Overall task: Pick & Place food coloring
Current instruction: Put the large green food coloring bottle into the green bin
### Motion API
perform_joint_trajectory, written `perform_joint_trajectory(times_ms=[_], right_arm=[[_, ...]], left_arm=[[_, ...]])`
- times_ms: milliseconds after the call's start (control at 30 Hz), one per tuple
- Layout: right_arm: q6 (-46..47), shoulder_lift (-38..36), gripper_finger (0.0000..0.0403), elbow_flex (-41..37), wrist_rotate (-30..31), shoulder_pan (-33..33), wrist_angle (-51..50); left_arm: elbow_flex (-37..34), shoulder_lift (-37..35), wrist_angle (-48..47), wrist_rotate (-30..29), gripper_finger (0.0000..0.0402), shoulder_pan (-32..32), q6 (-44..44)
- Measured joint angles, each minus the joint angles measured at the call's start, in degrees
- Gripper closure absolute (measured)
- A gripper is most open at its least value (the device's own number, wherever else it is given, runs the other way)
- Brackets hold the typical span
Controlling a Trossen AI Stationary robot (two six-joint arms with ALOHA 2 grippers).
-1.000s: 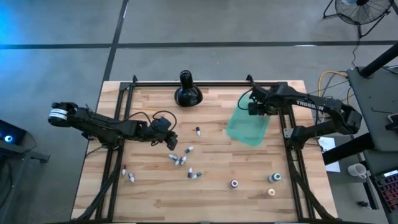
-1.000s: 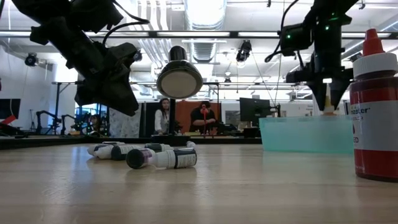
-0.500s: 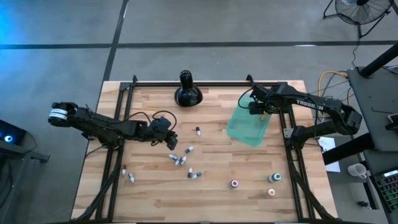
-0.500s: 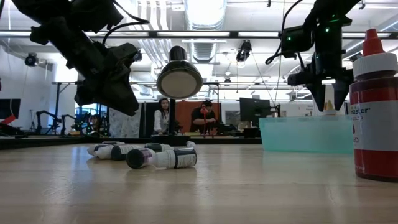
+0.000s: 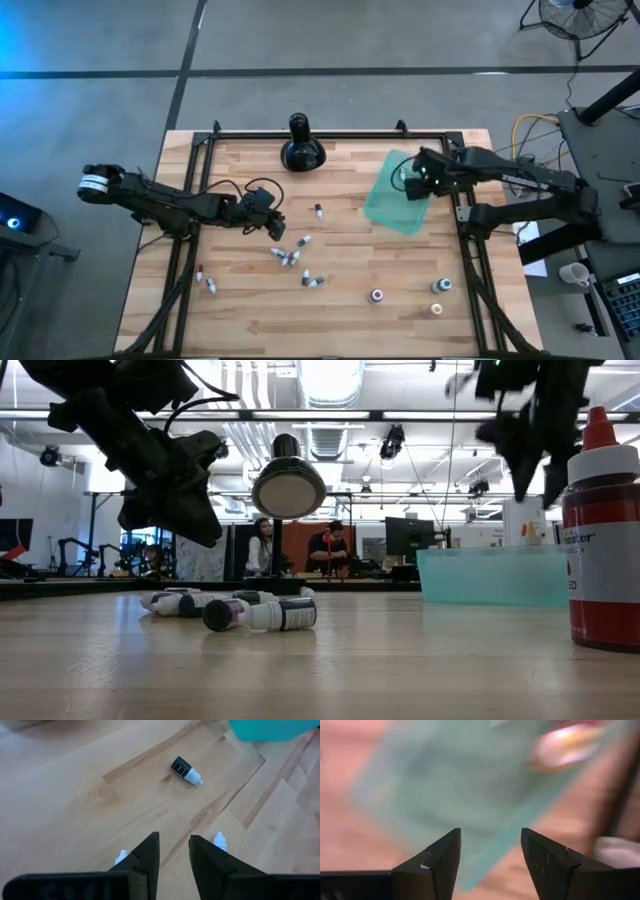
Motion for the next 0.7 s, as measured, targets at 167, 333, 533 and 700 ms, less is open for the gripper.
perform_joint_trajectory(times_ms=[167, 333, 533, 700], right_arm=[[4.55, 0.59, 0.0202, -0.02, -3.66, 16.25, 6.83], [11.72, 4.85, 0.0202, -0.04, -7.89, 31.62, 5.02], [37.68, 7.53, 0.0202, 0.17, -9.31, 45.63, 3.22], [61.06, 8.15, 0.0202, 0.17, -6.07, 55.77, 3.22]], left_arm=[[0.0, 0.0, 0.17, -0.39, 0.0321, 0.0, 0.65], [0.0, 0.0, 0.17, -0.37, 0.0321, -0.02, 0.96], [0.0, 0.0, 0.15, -0.31, 0.0321, -0.04, 0.94], [0.0, 0.01, 0.13, -0.21, 0.0321, -0.04, 0.63]])
